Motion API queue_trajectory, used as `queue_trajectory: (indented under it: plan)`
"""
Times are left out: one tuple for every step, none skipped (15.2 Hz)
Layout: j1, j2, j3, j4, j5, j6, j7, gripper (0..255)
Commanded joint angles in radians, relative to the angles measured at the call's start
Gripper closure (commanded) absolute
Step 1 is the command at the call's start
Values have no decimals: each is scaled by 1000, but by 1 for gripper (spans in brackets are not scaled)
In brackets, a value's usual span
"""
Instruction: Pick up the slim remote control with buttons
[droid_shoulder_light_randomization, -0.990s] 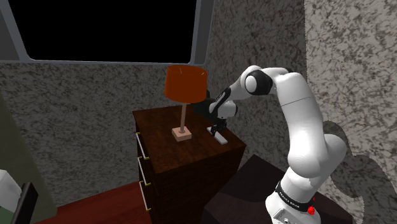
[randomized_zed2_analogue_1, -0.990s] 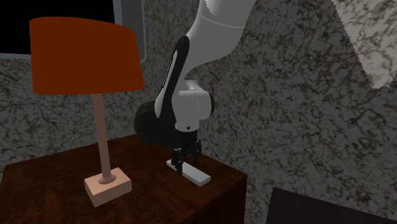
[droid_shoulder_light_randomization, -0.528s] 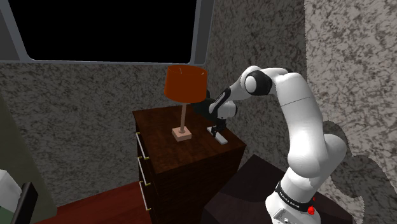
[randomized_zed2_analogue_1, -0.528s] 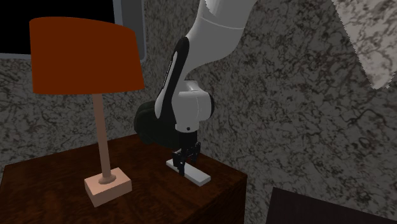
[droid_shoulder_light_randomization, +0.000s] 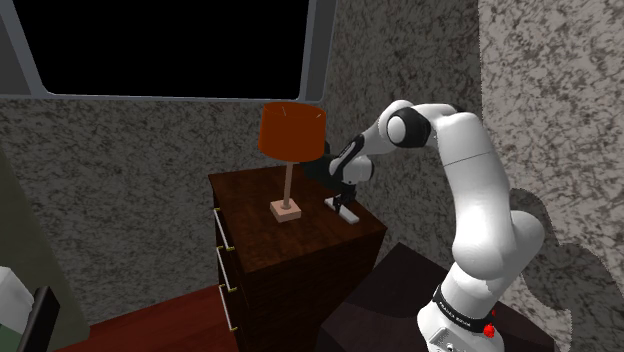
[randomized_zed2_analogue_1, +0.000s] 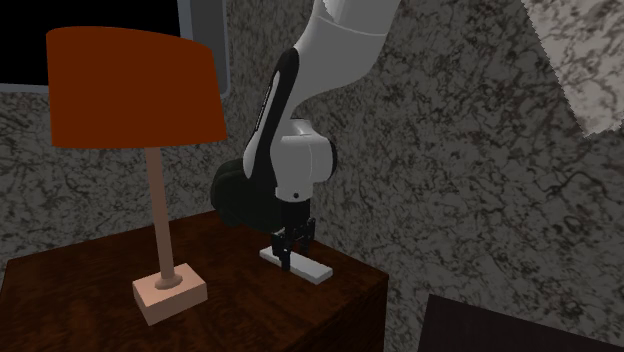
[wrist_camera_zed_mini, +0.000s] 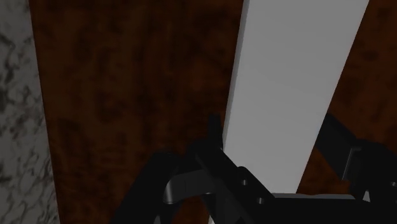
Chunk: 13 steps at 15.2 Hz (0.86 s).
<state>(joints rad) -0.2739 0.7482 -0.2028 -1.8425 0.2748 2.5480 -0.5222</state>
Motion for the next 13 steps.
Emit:
queue_trajectory:
  plan:
    - [5,-22,-6,-9,-5,-13,4,255]
    - [7,-33,-9,-13,-8,-21,6,255]
    - [10,-45,-12,-16,-11,-29,8,255]
    - [12,-56,-15,-20,-13,-36,10,255]
    - [14,-67,-18,-23,-16,-44,12,255]
    - [16,-78,-21,-26,-19,-52,14,255]
    - [19,-89,-24,-29,-22,-61,16,255]
    - [21,-100,-27,-31,-26,-69,18,255]
    - [23,-111,-29,-34,-29,-77,20,255]
    - [25,-121,-32,-36,-32,-86,22,255]
    - [27,-132,-35,-38,-35,-94,24,255]
    - [27,-134,-36,-38,-36,-95,25,255]
    - [27,-134,-36,-38,-36,-95,25,255]
